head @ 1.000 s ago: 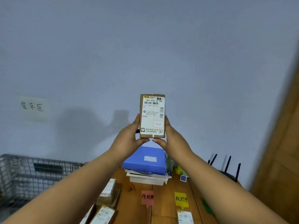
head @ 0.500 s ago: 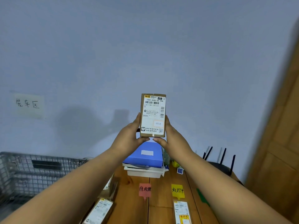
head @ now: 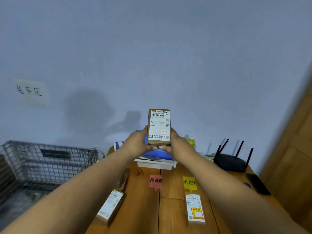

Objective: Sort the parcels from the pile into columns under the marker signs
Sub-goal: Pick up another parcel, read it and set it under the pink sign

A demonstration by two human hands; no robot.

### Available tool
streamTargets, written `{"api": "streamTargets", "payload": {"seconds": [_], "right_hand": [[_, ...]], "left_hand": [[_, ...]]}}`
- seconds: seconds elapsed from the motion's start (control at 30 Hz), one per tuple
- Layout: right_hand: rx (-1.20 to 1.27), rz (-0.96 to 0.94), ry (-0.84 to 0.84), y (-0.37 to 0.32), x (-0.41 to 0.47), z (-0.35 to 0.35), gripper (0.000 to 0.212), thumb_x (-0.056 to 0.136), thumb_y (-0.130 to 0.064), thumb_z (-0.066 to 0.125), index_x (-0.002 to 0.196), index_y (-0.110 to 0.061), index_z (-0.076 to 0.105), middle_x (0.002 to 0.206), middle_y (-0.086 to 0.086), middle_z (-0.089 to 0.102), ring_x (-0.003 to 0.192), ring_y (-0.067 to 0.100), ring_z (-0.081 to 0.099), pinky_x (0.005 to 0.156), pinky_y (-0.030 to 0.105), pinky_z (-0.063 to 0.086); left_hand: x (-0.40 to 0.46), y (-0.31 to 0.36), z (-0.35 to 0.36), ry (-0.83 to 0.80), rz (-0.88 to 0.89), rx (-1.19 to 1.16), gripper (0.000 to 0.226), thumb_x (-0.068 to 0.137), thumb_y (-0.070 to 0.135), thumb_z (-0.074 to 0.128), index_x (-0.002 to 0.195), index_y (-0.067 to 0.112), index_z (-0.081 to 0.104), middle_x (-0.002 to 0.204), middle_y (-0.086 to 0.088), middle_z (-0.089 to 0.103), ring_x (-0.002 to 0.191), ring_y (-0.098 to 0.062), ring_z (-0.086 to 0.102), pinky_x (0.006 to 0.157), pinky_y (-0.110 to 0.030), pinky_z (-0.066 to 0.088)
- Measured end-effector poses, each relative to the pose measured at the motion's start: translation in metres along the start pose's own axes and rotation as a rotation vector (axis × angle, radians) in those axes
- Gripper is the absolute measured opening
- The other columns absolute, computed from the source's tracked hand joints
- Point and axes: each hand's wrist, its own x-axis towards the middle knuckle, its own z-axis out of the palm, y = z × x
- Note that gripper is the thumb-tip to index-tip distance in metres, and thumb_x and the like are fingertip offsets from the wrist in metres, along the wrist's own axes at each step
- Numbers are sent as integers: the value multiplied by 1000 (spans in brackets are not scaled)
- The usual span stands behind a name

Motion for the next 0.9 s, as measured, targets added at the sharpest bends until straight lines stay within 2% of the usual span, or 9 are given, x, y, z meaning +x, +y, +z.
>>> {"api": "streamTargets", "payload": {"seconds": [0.1, 0.27, 0.37, 0.47, 0.6, 0.73, 0.9], "right_hand": [[-6, 55, -57, 14, 8, 26, 75, 86, -35, 70, 147, -22, 27, 135, -1, 58, 118, 21, 58, 89, 29, 46], [-44, 139, -152, 44, 18, 67, 73, 87, -37, 69, 146, -20, 30, 131, 1, 61, 116, 22, 59, 92, 32, 48], [-52, 172, -206, 61, 22, 93, 69, 86, -36, 70, 144, -19, 36, 130, 0, 62, 115, 19, 59, 95, 33, 49], [-9, 222, -252, 82, 16, 126, 65, 84, -30, 73, 141, -18, 41, 132, -1, 60, 119, 18, 57, 97, 31, 46], [19, 310, -319, 114, 0, 173, 59, 80, -31, 76, 132, -22, 49, 126, -5, 63, 115, 15, 60, 93, 34, 50], [20, 379, -409, 141, -17, 214, 58, 80, -32, 74, 132, -24, 48, 125, -7, 64, 113, 15, 61, 90, 33, 50], [34, 470, -542, 163, -36, 254, 61, 89, -22, 67, 143, -16, 40, 135, 0, 58, 123, 18, 54, 88, 25, 40]], "left_hand": [[3, -20, 18, -57, -51, -36, 79, 76, 29, 79, 144, 32, 38, 129, 7, 62, 113, -16, 59, 83, -24, 46], [14, -59, 51, -171, -112, -62, 67, 74, 23, 80, 134, 26, 51, 122, 6, 66, 108, -13, 60, 84, -22, 44], [17, -77, 75, -224, -143, -70, 64, 74, 19, 80, 132, 25, 52, 120, 6, 66, 99, -9, 58, 82, -22, 44], [11, -98, 106, -291, -193, -110, 60, 77, 18, 77, 132, 24, 52, 119, 6, 65, 102, -9, 59, 79, -20, 45], [-9, -134, 154, -405, -290, -149, 58, 78, 23, 76, 130, 28, 53, 118, 9, 66, 109, -11, 62, 89, -27, 53], [-26, -163, 199, -489, -397, -124, 50, 79, 16, 73, 126, 25, 58, 120, 4, 66, 109, -16, 63, 89, -27, 53], [-36, -184, 240, -612, -469, -90, 62, 79, 14, 71, 135, 25, 48, 126, 2, 63, 116, -19, 59, 99, -33, 48]]}}
